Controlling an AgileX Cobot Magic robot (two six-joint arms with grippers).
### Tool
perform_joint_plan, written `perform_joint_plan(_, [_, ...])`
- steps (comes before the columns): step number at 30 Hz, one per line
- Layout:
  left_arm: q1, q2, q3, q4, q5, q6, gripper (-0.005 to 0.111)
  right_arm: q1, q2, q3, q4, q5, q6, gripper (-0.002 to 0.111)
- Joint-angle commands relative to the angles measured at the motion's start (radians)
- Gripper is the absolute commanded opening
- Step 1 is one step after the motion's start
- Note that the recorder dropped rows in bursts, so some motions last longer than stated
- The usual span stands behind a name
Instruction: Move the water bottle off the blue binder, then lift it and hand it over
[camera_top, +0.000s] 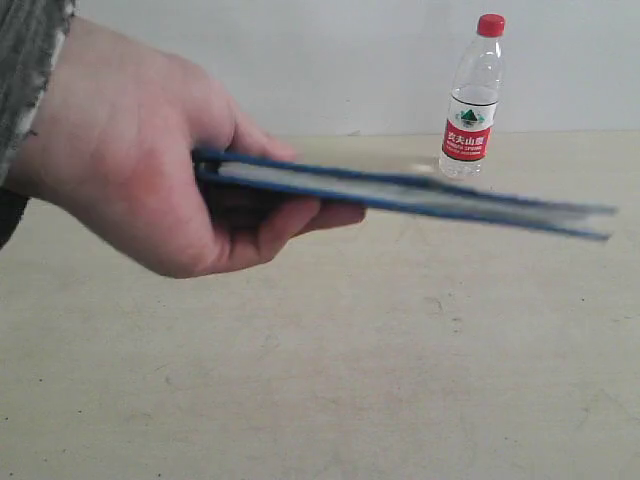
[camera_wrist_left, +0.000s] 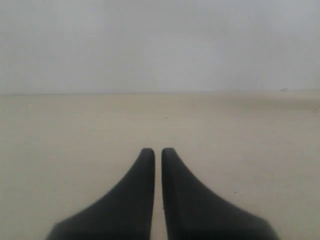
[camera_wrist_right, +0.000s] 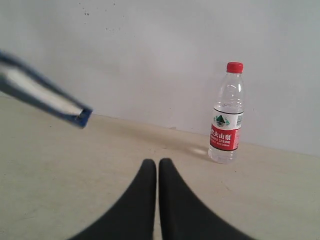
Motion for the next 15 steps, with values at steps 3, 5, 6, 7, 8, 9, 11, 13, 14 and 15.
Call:
perform_joint_plan(3, [0.001,0.005,0.003,-0.010,-0.001,-0.026,0.005,0.000,0.002,0.004,-0.008,0.007,0.088,0.000])
perform_joint_plan(5, [0.001,0.005,0.003,-0.010,-0.001,-0.026,0.005,0.000,0.002,0.004,-0.008,0.007,0.093,0.000])
perform_joint_plan(6, [0.001,0.005,0.003,-0.010,-0.001,-0.026,0.005,0.000,0.002,0.004,-0.008,0.007,0.093,0.000])
perform_joint_plan(7, [0.001,0.005,0.003,-0.010,-0.001,-0.026,0.005,0.000,0.002,0.004,-0.008,0.007,0.093,0.000])
perform_joint_plan(8, [0.001,0.005,0.003,-0.010,-0.001,-0.026,0.005,0.000,0.002,0.004,-0.008,0.007,0.093,0.000])
perform_joint_plan(9, [0.001,0.005,0.003,-0.010,-0.001,-0.026,0.005,0.000,0.002,0.004,-0.008,0.007,0.093,0.000])
perform_joint_plan(11, [0.001,0.005,0.003,-0.010,-0.001,-0.026,0.005,0.000,0.002,0.004,-0.008,0.007,0.093,0.000])
perform_joint_plan(13, [0.001,0.005,0.003,-0.010,-0.001,-0.026,0.005,0.000,0.002,0.004,-0.008,0.007,0.093,0.000])
perform_joint_plan(14, [0.001,0.005,0.003,-0.010,0.001,-0.026,0.005,0.000,0.002,0.004,-0.008,0.007,0.093,0.000])
perform_joint_plan(15, [0.003,0.005,0.003,-0.010,0.012,-0.026,0.005,0.000,0.002,0.004,-0.008,0.007,0.093,0.000])
